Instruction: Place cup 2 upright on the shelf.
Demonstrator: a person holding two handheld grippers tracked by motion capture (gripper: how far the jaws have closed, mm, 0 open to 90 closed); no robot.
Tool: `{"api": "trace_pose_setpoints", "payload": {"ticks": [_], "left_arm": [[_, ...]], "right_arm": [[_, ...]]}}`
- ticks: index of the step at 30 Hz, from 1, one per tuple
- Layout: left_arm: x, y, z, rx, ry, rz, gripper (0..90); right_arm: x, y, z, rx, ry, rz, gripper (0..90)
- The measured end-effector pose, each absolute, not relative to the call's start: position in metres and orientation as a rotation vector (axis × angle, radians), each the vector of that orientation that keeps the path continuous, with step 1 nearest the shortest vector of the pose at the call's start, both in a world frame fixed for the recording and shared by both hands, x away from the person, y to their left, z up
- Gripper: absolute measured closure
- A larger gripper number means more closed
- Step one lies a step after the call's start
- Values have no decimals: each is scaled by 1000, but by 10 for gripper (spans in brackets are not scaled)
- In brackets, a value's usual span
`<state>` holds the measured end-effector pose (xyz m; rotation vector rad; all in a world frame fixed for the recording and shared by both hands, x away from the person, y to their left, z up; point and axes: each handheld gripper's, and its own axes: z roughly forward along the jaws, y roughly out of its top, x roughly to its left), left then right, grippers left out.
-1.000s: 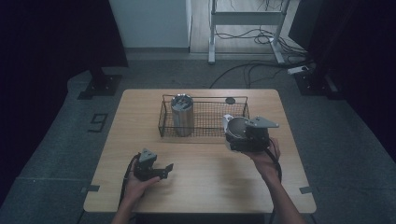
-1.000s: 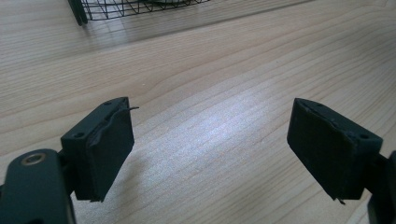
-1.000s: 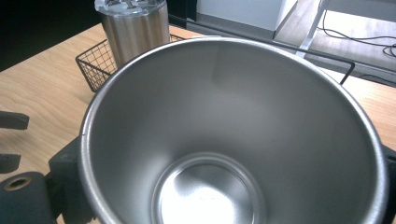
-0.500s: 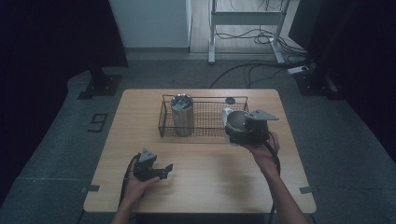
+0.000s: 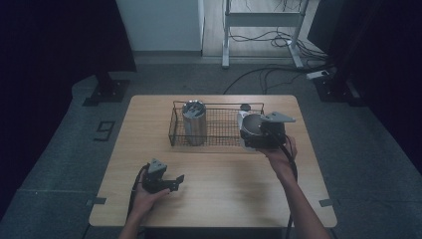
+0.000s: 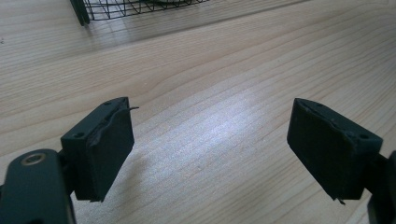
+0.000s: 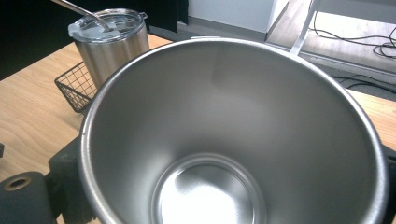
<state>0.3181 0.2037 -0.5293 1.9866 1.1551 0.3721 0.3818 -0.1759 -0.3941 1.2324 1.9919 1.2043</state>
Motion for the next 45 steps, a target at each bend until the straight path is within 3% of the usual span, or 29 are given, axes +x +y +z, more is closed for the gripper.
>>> {"api": "trace_pose_setpoints", "payload": {"ticks": [45], "left_arm": [[317,201,-527,1990,1155,342,149]], "right_arm": [[424,-186,-378,1291,1951,1166,70]]}}
